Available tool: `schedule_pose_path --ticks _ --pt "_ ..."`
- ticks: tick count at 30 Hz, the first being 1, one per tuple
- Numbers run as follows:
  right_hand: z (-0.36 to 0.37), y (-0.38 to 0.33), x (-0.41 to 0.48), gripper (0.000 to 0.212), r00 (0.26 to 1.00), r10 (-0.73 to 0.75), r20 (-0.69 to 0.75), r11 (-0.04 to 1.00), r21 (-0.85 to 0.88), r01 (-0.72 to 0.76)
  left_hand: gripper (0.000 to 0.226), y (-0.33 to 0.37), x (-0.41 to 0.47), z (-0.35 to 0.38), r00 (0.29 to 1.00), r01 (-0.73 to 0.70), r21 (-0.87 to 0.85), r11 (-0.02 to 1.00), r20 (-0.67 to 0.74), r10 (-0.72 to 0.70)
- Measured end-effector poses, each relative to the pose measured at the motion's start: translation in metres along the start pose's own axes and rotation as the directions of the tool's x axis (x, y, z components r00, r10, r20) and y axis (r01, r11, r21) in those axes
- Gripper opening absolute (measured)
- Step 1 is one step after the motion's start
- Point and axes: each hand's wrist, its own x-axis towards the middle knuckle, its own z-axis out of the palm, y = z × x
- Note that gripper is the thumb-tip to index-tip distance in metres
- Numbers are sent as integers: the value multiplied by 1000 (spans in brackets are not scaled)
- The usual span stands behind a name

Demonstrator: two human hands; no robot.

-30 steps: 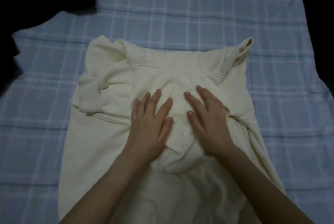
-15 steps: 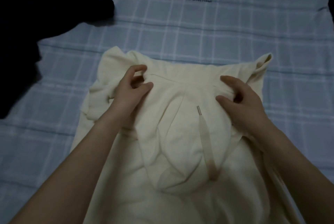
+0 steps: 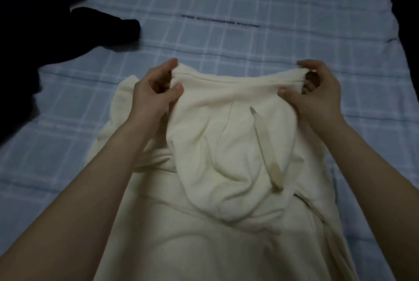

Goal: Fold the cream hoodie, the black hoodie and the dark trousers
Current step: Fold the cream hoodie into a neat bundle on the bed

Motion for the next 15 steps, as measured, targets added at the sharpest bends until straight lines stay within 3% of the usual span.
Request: schedule_pose_path --ticks 5,7,10,13,15 --pt "12 32 2 58 984 147 100 988 -72 -140 51 -35 9 18 999 50 226 973 -27 -45" --pt "5 18 3 64 978 168 122 964 -226 -138 55 -24 7 22 998 60 342 938 -50 -45" --pt "1 -20 -24 62 987 89 134 862 -507 -9 57 4 -31 36 999 -33 669 743 43 5" --pt "27 -42 -93 60 960 64 274 883 -464 73 57 5 -96 57 939 -339 788 514 317 132" --pt "45 -25 -130 63 937 56 345 807 -568 161 60 -21 -117 61 918 -389 830 399 383 97"
